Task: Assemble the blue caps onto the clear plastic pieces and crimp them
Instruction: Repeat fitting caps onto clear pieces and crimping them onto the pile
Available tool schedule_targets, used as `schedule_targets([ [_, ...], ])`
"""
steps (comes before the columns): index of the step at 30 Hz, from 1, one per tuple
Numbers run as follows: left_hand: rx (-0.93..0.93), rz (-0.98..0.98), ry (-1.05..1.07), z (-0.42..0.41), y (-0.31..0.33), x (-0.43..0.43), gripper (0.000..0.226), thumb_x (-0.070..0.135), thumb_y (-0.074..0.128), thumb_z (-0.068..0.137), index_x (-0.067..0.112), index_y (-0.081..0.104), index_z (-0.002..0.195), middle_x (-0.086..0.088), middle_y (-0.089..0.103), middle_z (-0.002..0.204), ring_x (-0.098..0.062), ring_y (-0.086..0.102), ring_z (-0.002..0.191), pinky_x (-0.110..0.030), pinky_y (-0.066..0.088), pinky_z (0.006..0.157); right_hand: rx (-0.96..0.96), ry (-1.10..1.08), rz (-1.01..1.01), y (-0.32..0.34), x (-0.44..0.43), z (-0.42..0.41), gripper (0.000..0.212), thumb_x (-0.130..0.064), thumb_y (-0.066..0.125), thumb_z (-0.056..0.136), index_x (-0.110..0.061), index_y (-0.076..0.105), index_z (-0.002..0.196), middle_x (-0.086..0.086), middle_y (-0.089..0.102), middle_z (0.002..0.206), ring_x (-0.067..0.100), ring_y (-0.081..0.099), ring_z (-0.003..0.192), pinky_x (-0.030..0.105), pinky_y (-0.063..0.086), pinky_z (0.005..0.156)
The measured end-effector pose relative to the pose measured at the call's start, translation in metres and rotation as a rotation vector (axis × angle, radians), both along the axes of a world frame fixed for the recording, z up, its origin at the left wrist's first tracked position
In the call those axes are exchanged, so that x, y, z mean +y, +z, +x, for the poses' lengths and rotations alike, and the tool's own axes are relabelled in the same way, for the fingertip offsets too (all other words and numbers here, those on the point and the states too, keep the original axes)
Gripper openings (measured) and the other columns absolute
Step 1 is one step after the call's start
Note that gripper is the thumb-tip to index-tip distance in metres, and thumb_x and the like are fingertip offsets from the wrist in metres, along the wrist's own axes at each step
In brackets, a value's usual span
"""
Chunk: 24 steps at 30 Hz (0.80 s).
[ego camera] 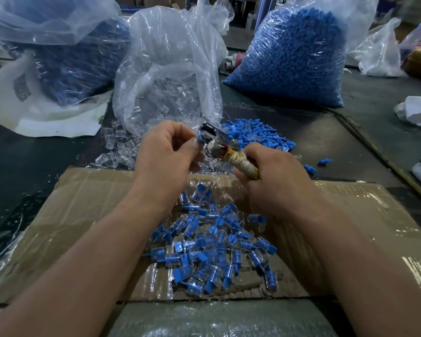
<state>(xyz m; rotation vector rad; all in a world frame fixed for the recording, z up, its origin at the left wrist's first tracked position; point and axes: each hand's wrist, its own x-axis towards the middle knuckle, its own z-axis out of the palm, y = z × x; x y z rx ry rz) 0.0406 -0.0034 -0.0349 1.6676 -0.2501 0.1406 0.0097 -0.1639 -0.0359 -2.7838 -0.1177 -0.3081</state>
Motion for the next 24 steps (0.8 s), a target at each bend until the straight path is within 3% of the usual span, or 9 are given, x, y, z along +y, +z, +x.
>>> schedule_targets([
  [3, 0.009, -0.010, 0.016, 0.003, -0.001, 0.002, 0.020, 0.001, 0.056, 0.087, 0.018, 0.056, 0.077, 0.002, 0.062, 0.070, 0.000, 0.060, 0.057, -0.013, 0.050, 0.054, 0.022, 0.001, -0.002, -0.001, -0.004, 0.001, 0.012, -0.022, 0.057, 0.086, -0.024, 0.048, 0.094, -0.008, 0.047, 0.082, 0.012, 0.044, 0.075, 0.026, 0.030, 0.061],
  [8, 0.072, -0.140, 0.021, 0.008, 0.004, 0.013, 0.019, 0.003, 0.062, 0.082, 0.020, 0.062, 0.073, 0.008, 0.066, 0.061, -0.005, 0.062, 0.055, -0.014, 0.045, 0.045, 0.148, 0.005, -0.079, 0.001, -0.018, 0.002, 0.018, -0.025, 0.058, 0.085, -0.025, 0.053, 0.102, -0.012, 0.044, 0.085, 0.010, 0.044, 0.083, 0.027, 0.034, 0.067],
  [12, 0.156, -0.106, -0.173, 0.005, 0.010, 0.017, 0.022, 0.001, 0.062, 0.079, 0.017, 0.069, 0.065, 0.003, 0.064, 0.056, -0.005, 0.053, 0.045, -0.012, 0.036, 0.038, 0.182, 0.022, -0.124, 0.004, -0.021, 0.001, 0.022, -0.044, 0.065, 0.079, -0.032, 0.056, 0.095, -0.015, 0.047, 0.081, 0.009, 0.046, 0.082, 0.029, 0.035, 0.065],
  [15, 0.211, 0.006, -0.343, -0.001, 0.013, 0.014, 0.016, -0.002, 0.063, 0.075, 0.010, 0.067, 0.065, 0.002, 0.061, 0.051, -0.002, 0.049, 0.040, -0.010, 0.037, 0.037, 0.222, 0.013, -0.140, 0.005, -0.023, 0.002, 0.034, -0.058, 0.061, 0.069, -0.034, 0.055, 0.092, -0.017, 0.046, 0.078, 0.008, 0.044, 0.080, 0.028, 0.034, 0.066],
  [18, 0.247, 0.082, -0.447, -0.005, 0.013, 0.011, 0.006, 0.017, 0.070, 0.062, 0.012, 0.066, 0.062, 0.004, 0.056, 0.046, -0.002, 0.044, 0.038, -0.012, 0.036, 0.037, 0.268, 0.002, -0.178, 0.005, -0.026, 0.004, 0.043, -0.060, 0.064, 0.066, -0.032, 0.056, 0.097, -0.011, 0.054, 0.090, 0.011, 0.046, 0.086, 0.031, 0.040, 0.072],
  [21, 0.230, 0.081, -0.347, 0.000, 0.009, 0.011, 0.020, 0.029, 0.067, 0.063, 0.009, 0.065, 0.067, 0.006, 0.051, 0.043, -0.001, 0.041, 0.036, -0.011, 0.034, 0.036, 0.297, -0.014, -0.151, 0.005, -0.028, 0.004, 0.056, -0.062, 0.070, 0.060, -0.031, 0.057, 0.105, -0.010, 0.052, 0.093, 0.011, 0.046, 0.089, 0.031, 0.041, 0.075],
  [23, 0.176, 0.081, -0.163, 0.007, 0.004, 0.013, 0.006, 0.015, 0.067, 0.076, 0.013, 0.065, 0.071, 0.007, 0.056, 0.047, 0.001, 0.047, 0.039, -0.009, 0.037, 0.039, 0.299, 0.001, -0.134, 0.006, -0.030, 0.003, 0.066, -0.064, 0.071, 0.053, -0.031, 0.056, 0.108, -0.012, 0.050, 0.094, 0.010, 0.045, 0.091, 0.030, 0.039, 0.075],
  [24, 0.133, 0.115, -0.056, 0.011, 0.000, 0.014, 0.012, 0.009, 0.064, 0.081, 0.017, 0.066, 0.073, 0.008, 0.059, 0.052, 0.002, 0.051, 0.044, -0.009, 0.039, 0.041, 0.309, 0.010, -0.135, 0.007, -0.030, 0.002, 0.073, -0.068, 0.070, 0.049, -0.031, 0.055, 0.111, -0.012, 0.049, 0.095, 0.010, 0.044, 0.093, 0.030, 0.039, 0.076],
])
